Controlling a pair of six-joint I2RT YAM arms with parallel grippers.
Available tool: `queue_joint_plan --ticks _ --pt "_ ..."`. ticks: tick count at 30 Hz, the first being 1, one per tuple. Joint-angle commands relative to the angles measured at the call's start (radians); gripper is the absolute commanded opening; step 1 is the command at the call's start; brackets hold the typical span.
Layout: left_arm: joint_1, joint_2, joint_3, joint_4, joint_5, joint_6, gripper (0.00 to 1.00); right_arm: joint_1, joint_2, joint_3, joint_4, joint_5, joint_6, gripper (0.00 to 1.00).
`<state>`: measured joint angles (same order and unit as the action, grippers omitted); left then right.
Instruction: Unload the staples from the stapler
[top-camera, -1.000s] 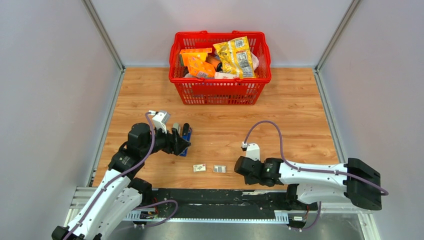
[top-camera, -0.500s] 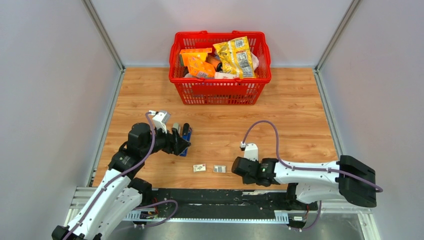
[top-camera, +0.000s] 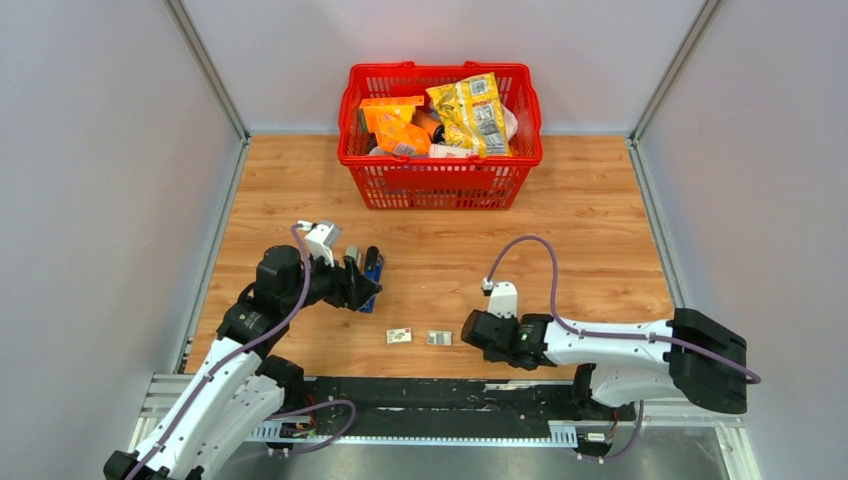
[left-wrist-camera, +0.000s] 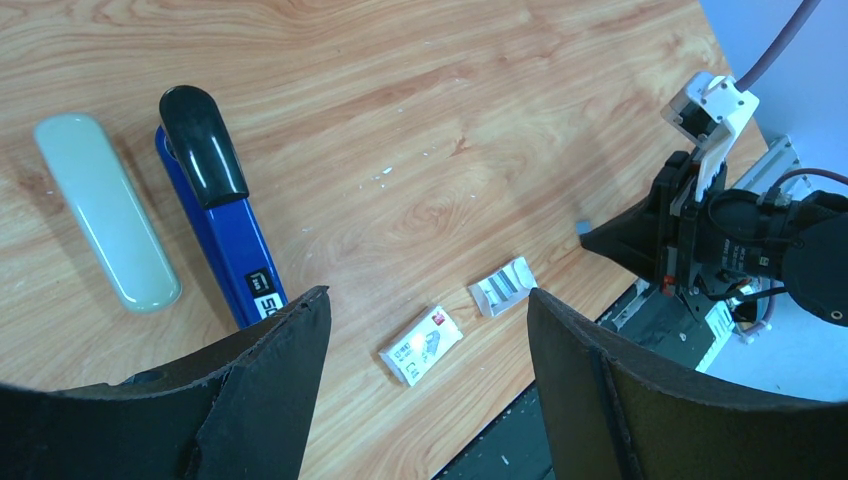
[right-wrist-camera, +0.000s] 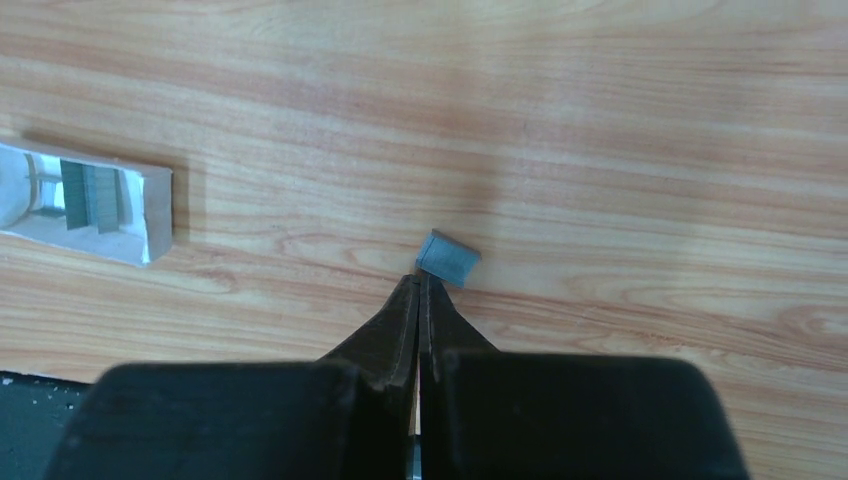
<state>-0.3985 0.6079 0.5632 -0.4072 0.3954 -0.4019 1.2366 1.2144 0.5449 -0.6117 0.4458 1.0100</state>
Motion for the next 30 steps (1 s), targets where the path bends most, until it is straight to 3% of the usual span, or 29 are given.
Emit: queue_joint_plan --ticks 1,23,25,30 --pt "0.004 -0.002 0.003 0.031 0.016 0.005 0.79 -0.026 0.02 0.016 0.013 0.06 0.012 0.0" --pt "0.004 -0.003 0.004 0.028 0.016 0.006 0.79 -0.143 0.099 0.133 0.092 0.054 -0.163 0.02" --pt "0.004 -0.003 0.004 0.028 0.019 0.006 0.79 -0.141 0.079 0.159 0.072 0.056 -0.197 0.08" --pt "0.004 -0.011 0.003 0.028 0.019 0.005 0.79 -0.149 -0.012 0.231 -0.055 0.096 -0.275 0.36"
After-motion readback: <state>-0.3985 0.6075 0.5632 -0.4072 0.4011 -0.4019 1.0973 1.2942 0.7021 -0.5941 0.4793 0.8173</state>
